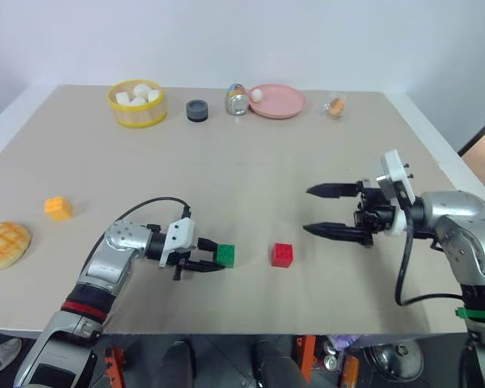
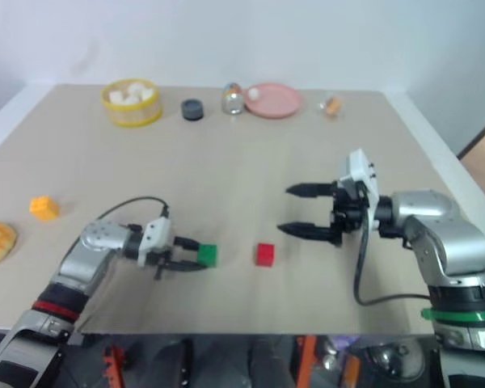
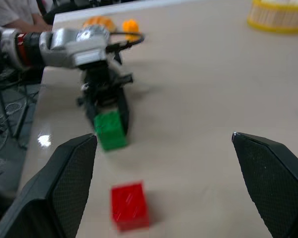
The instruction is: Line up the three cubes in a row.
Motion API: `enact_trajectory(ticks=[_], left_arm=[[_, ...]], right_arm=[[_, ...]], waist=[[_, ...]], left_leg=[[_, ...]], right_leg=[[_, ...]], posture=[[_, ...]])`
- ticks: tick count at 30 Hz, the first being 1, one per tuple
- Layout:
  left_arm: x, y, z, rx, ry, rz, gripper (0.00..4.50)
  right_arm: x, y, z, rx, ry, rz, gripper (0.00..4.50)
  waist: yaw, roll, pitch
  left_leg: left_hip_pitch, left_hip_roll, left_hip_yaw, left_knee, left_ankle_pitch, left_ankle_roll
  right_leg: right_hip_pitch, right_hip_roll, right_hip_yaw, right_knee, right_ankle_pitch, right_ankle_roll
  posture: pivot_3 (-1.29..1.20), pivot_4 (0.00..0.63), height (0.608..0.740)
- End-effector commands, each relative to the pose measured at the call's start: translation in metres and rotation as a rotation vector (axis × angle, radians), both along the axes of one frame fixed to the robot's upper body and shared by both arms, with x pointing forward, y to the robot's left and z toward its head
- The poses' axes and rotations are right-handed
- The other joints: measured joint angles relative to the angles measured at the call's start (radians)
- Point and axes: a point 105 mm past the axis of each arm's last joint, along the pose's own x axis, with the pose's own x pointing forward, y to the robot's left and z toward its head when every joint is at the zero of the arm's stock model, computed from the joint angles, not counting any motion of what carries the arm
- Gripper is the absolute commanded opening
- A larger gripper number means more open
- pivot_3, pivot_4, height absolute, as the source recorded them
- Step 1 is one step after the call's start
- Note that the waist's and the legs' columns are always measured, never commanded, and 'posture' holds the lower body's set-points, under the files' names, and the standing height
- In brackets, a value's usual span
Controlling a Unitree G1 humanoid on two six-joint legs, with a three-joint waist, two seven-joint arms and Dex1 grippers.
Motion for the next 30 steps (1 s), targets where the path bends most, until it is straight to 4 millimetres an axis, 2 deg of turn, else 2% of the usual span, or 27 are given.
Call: enact_trajectory(ticks=[1,8,21,30], left_arm=[[0.006,0.000,0.006,0.007,-0.043,-0.018,1.27],[0.021,0.004,0.006,-0.002,-0.039,0.033,1.27],[0.020,0.004,0.005,-0.012,-0.023,0.029,1.27],[0.014,-0.007,0.003,-0.018,0.000,-0.015,1.27]], right_arm=[[-0.018,-0.005,0.006,-0.043,-0.034,0.040,4.50],[-0.025,-0.008,-0.006,-0.062,-0.013,0.020,4.50],[-0.019,-0.005,-0.009,-0.040,-0.025,0.007,4.50],[-0.014,-0.003,-0.010,-0.042,-0.034,0.004,4.50]], waist=[[-0.001,0.000,0.000],[-0.004,0.001,-0.001],[-0.004,0.001,-0.001],[-0.002,0.001,-0.001]], left_leg=[[0.000,0.000,0.000,0.000,0.000,0.000],[0.001,0.001,0.000,0.003,0.001,0.001],[0.000,0.001,0.000,0.008,0.001,0.001],[0.000,0.001,0.000,0.008,0.001,0.001]], right_leg=[[0.000,0.000,0.000,0.000,0.000,0.000],[0.001,0.001,0.000,0.001,0.003,0.000],[0.002,0.000,0.000,0.001,0.004,0.001],[0.002,0.000,0.000,0.001,0.004,0.001]], posture=[[0.00,0.150,0.740],[0.00,0.150,0.740],[0.00,0.150,0.740],[0.00,0.150,0.740]])
